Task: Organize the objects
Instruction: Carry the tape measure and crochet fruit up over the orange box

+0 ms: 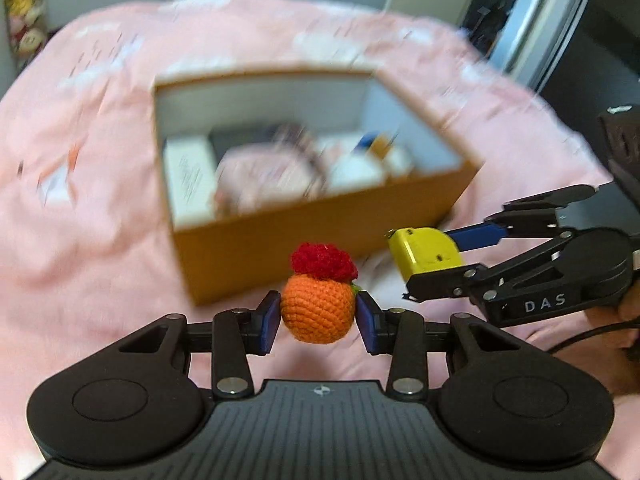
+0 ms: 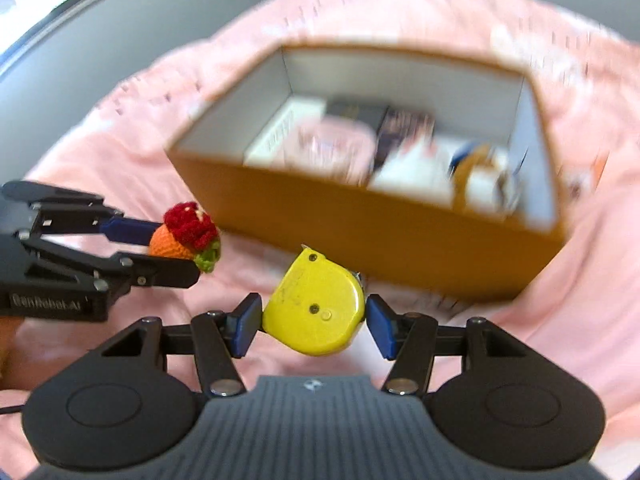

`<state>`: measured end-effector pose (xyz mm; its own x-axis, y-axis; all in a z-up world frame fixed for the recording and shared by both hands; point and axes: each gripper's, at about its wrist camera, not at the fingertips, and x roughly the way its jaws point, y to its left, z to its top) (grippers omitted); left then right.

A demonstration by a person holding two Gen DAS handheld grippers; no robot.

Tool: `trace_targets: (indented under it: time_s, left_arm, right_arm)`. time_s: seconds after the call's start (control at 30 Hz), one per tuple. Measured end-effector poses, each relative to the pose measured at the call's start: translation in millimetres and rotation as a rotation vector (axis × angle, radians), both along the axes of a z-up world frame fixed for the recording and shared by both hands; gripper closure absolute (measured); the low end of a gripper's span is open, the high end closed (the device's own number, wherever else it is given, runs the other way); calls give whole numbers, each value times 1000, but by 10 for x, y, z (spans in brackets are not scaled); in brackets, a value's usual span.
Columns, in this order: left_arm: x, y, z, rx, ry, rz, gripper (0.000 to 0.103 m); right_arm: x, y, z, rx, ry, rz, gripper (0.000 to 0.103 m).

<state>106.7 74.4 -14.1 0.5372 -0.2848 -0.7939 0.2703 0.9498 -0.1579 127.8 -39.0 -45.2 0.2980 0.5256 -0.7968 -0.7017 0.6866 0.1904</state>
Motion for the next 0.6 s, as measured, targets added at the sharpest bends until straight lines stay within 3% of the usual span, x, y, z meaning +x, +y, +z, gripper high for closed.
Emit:
trace_targets:
  time_s: [0.17,0.27,0.43,0.6]
  left_arm:
    - [429,-117,478,-37,-61,-55,58]
    - [829,-147,545,-62,-45,-61,58]
    - [1521,-215,345,-70,30,-60,58]
    - [1862,-197,68,-27,84,-70,58]
  right_arm:
    - [289,-123,518,-17,-146,53,44]
    - [621,-97,643,-56,-194,70,44]
    - [1362,314,445,-150,-183,93,44]
    - [1849,551,141,-285,-166,119,44]
